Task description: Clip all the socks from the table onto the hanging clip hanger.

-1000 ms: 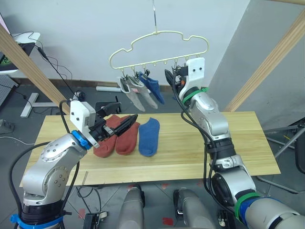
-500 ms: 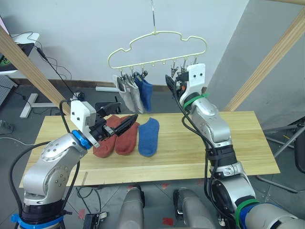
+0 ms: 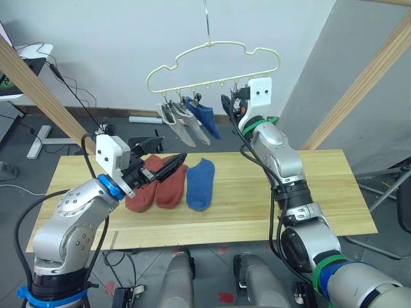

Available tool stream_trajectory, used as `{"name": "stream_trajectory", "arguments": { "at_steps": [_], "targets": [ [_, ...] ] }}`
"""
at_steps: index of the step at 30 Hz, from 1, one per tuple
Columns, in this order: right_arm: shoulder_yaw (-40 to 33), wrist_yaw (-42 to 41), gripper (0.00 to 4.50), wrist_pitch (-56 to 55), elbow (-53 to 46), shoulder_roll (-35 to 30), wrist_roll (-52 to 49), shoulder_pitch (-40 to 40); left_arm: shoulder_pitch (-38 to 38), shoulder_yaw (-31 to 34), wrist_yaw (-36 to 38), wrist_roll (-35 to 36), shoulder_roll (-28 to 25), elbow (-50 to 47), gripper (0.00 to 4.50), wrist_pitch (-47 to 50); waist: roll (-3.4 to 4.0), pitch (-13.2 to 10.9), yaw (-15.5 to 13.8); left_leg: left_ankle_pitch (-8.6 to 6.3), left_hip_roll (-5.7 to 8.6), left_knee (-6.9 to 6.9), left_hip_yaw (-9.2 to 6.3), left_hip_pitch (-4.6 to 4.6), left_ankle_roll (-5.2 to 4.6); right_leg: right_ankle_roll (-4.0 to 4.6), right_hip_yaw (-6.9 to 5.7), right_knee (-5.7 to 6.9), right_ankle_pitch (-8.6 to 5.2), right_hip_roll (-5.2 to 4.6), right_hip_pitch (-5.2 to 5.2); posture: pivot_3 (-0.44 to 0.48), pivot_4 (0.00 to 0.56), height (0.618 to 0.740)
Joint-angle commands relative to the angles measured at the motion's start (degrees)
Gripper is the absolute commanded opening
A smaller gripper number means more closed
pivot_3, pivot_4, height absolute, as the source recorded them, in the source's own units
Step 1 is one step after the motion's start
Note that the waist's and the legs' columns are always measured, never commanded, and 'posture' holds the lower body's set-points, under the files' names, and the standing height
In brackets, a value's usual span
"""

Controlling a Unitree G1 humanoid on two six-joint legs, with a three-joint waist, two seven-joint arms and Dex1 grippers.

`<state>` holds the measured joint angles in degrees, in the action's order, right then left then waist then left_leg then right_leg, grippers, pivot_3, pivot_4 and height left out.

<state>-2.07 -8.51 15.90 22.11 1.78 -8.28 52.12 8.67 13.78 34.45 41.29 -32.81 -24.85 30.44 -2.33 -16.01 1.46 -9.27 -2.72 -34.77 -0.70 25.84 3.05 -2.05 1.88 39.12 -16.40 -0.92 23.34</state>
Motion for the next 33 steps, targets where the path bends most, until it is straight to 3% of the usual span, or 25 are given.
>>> {"name": "stream_trajectory", "arguments": {
  "at_steps": [1,33],
  "targets": [
    [-0.69,-0.19,2.52,-2.48,-0.08,0.64,-0.95,2.27,0.19,0.13,0.15,-0.24,0.14,-1.99,4.50,-1.12,0.00,0.00,-0.01,0.00,0.00,0.00,0.00,0.00,0.00,0.00,-0.01,0.00,0.00,0.00,0.00,0.070,0.255,0.740],
    [-0.64,-0.91,2.52,-3.33,2.56,0.87,-0.60,3.55,-0.12,-0.21,-0.69,-0.05,0.87,-3.02,4.50,-0.62,0.00,0.00,-0.05,0.00,-0.01,0.00,-0.02,0.00,0.00,0.01,-0.04,0.01,0.01,0.00,0.00,0.073,0.259,0.740]
  ]
}}
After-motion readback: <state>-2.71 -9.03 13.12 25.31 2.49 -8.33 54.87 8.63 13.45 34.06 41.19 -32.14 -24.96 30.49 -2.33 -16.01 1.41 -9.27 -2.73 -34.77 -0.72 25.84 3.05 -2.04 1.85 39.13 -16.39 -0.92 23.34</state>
